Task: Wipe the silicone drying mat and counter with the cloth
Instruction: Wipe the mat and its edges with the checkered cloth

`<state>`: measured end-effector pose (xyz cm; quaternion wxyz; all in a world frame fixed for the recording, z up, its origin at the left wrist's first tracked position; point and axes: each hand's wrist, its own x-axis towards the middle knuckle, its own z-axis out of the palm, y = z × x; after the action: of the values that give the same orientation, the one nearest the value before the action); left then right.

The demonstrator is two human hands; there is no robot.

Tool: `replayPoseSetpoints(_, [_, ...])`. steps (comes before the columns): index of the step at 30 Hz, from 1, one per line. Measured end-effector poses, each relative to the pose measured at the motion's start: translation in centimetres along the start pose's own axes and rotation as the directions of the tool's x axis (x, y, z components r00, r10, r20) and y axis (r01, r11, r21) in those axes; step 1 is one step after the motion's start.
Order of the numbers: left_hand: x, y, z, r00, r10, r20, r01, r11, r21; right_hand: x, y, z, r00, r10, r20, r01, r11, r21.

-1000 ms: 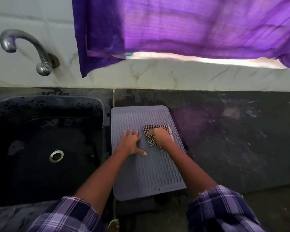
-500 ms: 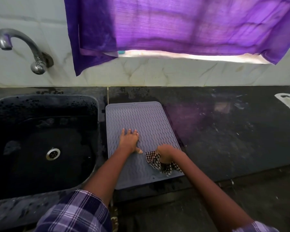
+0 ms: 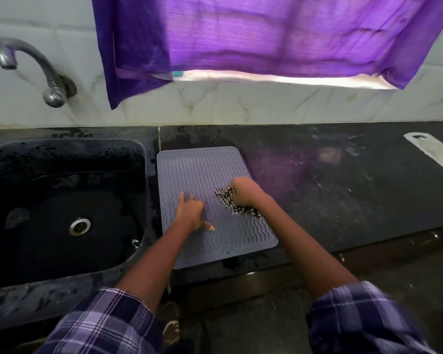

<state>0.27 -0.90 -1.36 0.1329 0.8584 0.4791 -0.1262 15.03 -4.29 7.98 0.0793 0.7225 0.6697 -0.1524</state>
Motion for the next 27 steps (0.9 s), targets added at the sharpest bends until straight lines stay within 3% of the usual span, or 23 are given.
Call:
replayPoseSetpoints(3, [-0.5,0.4,0.4,1.000,0.026,-0.008,-0.025,0.996,0.087,-0.3,-1.2,3.9,0.992,0.002,0.127,0.016,0.990,-0.140])
replayPoseSetpoints(6, [-0.9,0.5,0.5,1.000,0.013,0.003,-0.013,0.993,0.116,-1.1,-1.3,6.2,0.986,0.028,0.162,-0.003,0.988,-0.154])
replayPoseSetpoints(15, [-1.0,1.2,-0.7,0.998,-0.040,0.058,0.032,0.992,0.120,-5.6,-0.8,7.1,0.911,0.054,0.409,0.027,0.981,-0.190])
replayPoseSetpoints(20, [-0.7,1.2,-0.2,0.996,-0.044,0.071,0.041,0.998,0.055,-6.9,0.4,4.1,0.864,0.036,0.502,0.037,0.990,-0.134])
replayPoseSetpoints(22, [-0.6,1.0,-0.1,0.997,-0.040,0.067,0.038,0.999,0.028,-6.3,1.4,1.6,0.914,0.023,0.404,0.008,0.997,-0.074])
replayPoseSetpoints(24, [-0.5,1.0,-0.1,0.996,-0.047,0.074,0.046,0.999,0.023,-5.4,1.7,-0.8,0.977,0.034,0.212,-0.035,0.999,0.003])
replayPoseSetpoints(27, [-0.4,1.2,-0.1,0.994,-0.061,0.089,0.061,0.998,0.005,-3.7,0.9,-1.8,0.995,0.058,-0.086,-0.056,0.998,0.025])
